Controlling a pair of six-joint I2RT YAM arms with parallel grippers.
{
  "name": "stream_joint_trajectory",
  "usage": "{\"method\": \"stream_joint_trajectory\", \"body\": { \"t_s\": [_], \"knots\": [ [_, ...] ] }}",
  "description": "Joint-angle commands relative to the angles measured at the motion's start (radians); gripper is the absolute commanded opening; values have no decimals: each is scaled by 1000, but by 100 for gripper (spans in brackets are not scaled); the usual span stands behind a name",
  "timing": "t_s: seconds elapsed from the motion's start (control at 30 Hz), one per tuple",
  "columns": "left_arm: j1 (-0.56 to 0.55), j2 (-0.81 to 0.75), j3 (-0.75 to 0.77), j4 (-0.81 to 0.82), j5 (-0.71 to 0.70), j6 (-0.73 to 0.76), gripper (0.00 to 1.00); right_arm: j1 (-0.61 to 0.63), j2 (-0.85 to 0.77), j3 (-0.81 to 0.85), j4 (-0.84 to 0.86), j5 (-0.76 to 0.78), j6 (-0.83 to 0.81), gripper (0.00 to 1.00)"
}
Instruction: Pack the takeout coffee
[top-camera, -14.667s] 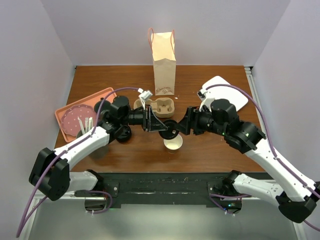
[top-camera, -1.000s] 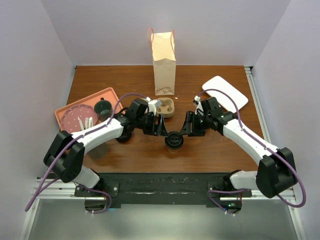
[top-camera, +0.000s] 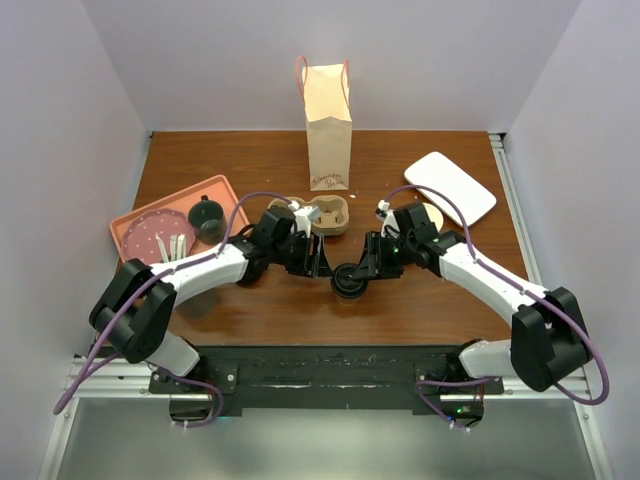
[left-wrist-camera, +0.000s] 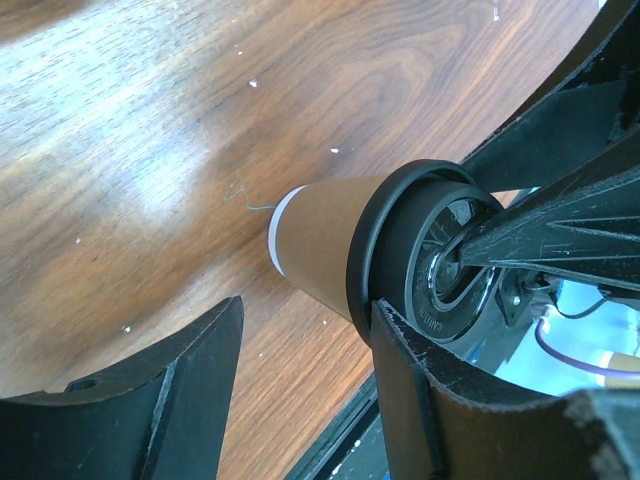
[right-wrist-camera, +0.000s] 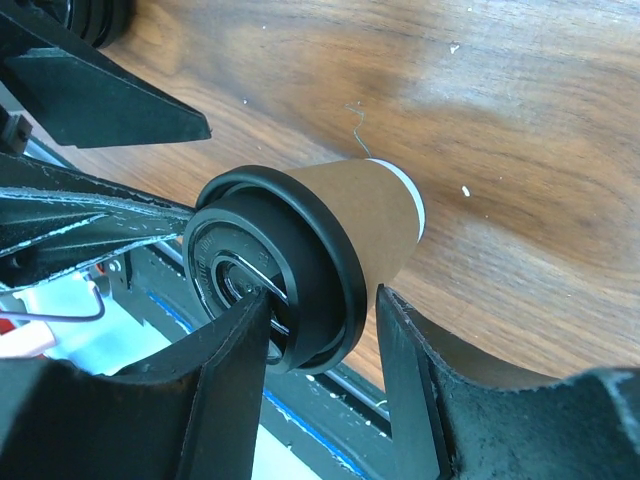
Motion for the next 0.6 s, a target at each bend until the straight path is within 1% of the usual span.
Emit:
{"method": "stream_joint_trajectory", "body": {
  "t_s": [0.0,0.03,0.1,0.13,0.2,0.23,0.3,0.37,0.4,0.43,0.47,0.5,0.53,0.57],
  "knots": [
    [-4,-12,53,-214,-129,56,59,3,0,23,-88,86,-29,50],
    [-4,-21,114,-233,-131,61,62,3,-3,45,-101,88,-33,52],
    [-2,-58,175,-278,-144,62,64,1,-13,119,-151,92,-38,57],
    [-4,-68,228,-288,-148,64,66,1,-19,147,-170,95,-47,61],
    [-2,-96,273,-302,-148,65,68,3,-23,225,-228,111,-56,64],
    [-2,-102,308,-306,-148,64,70,3,-26,246,-243,124,-64,71],
    [-4,-119,337,-317,-146,62,73,7,-36,293,-275,144,-72,76],
    [-2,-133,367,-332,-151,53,77,36,-30,321,-318,228,-79,79],
    [-2,-162,370,-332,-154,53,82,58,-23,353,-337,268,-82,79],
    [-2,-180,368,-332,-160,49,89,119,-14,370,-358,320,-87,80],
    [-4,-202,365,-338,-167,47,92,153,9,387,-398,400,-81,81],
    [-4,-248,361,-346,-199,44,97,182,22,413,-413,423,-70,82],
    [-4,-275,356,-352,-226,35,100,226,33,421,-427,451,-43,83],
    [-4,-304,350,-360,-274,30,100,246,47,425,-440,497,-27,85]
  ]
}}
